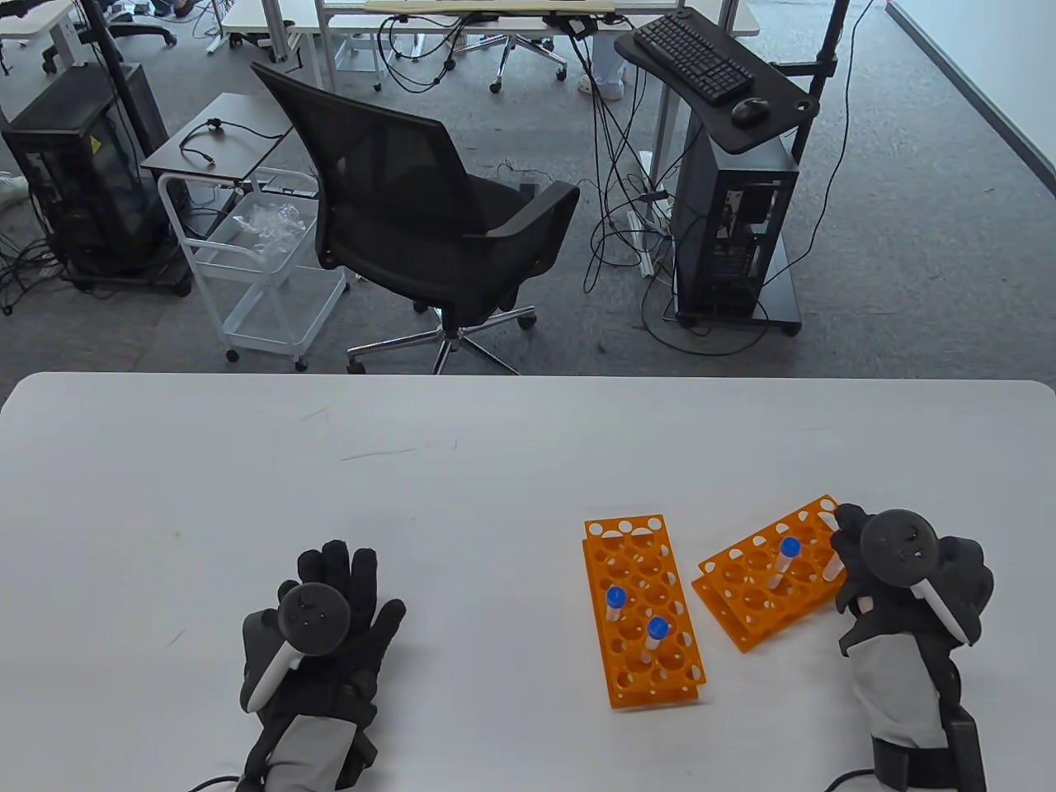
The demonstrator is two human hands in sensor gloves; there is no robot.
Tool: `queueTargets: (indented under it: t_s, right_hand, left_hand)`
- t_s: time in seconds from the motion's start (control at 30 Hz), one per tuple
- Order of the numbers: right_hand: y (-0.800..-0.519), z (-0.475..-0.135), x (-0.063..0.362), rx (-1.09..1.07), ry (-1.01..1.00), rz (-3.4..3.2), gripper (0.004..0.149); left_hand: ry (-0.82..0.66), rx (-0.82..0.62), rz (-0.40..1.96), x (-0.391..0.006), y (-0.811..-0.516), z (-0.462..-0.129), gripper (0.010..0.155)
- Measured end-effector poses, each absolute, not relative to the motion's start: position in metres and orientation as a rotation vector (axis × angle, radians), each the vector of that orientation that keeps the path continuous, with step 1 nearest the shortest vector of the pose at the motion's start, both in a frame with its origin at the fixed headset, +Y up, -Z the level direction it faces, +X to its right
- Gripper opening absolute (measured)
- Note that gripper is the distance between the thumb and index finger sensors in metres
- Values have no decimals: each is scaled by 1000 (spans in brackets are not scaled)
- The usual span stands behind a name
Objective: Transfer 4 test tubes between racks (Right hand only)
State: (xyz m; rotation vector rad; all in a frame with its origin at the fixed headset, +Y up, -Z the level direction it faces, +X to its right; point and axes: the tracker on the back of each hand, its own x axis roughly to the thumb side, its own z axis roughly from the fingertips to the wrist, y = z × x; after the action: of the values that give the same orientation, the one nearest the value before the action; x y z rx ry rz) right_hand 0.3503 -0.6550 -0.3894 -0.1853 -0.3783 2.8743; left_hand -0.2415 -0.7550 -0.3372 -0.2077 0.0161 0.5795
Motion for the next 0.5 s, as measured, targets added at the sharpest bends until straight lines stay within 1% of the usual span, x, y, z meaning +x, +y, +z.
queueTargets:
  t_s: [0.5]
  right_hand:
    - [-672, -397, 350, -200, -287, 2903, 46]
  left_hand:
    - [16, -207, 580, -242, -755, -337, 71]
